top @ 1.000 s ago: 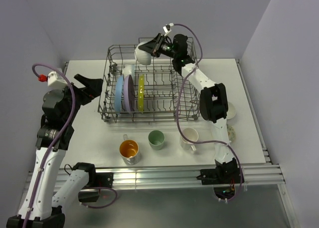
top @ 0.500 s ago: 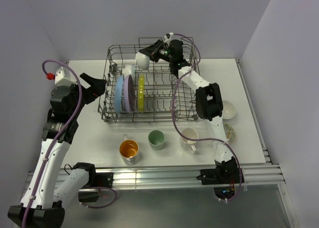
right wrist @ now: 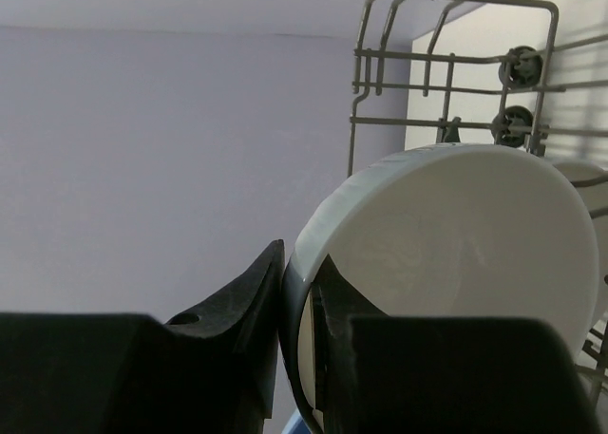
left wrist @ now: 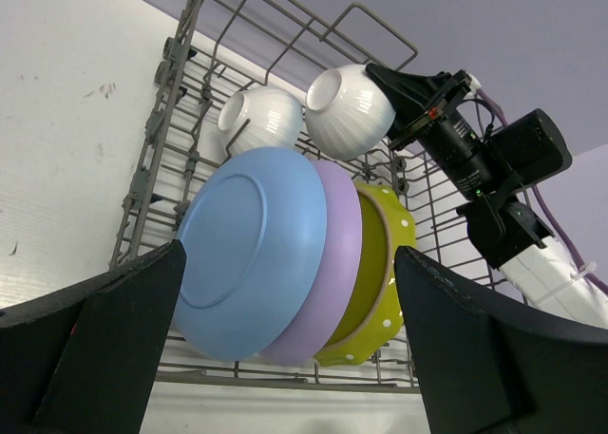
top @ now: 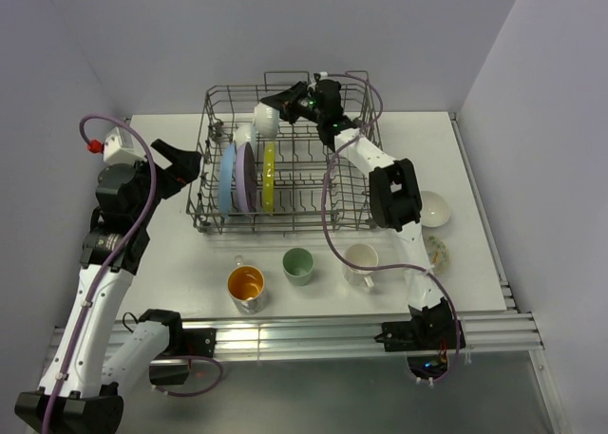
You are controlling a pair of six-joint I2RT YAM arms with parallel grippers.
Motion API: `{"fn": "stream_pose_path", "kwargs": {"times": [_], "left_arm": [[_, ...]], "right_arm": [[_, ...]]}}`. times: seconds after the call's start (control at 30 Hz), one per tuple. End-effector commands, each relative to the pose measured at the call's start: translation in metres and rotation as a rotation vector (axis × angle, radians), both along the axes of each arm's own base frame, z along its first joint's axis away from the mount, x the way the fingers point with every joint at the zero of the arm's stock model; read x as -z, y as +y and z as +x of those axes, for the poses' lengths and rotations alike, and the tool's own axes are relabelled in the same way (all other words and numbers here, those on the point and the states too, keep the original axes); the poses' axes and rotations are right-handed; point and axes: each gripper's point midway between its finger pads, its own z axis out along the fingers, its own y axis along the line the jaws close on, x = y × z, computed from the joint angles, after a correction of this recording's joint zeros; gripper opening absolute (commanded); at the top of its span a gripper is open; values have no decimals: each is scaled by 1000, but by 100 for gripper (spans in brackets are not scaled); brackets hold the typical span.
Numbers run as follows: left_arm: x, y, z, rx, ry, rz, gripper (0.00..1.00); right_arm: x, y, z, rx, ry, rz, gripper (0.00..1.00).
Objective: Load the mixed dishes into the dish rack
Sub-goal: Insert the bowl into the dish rack
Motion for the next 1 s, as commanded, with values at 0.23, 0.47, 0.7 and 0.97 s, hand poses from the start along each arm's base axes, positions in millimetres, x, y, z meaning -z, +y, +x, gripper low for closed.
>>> {"fn": "stream_pose_path", "kwargs": {"times": [0.23,0.47,0.7,0.97], "left_arm": [[-6,3,-12,-15,-50,-19,99],[-10,3,-14,-13,-64,-20,99],[-9,2,-17,-7,-71,-39,99],[-10,2,-20,-5,-64,-40,99]], "right_arm": [[-19,-3,-8,48,79,31,0],[-4,-10,-8,82,147,-5,0],[18,-13,-9,101,209,-38,0],[51,-16,-5,130,281,-69,0]]}}
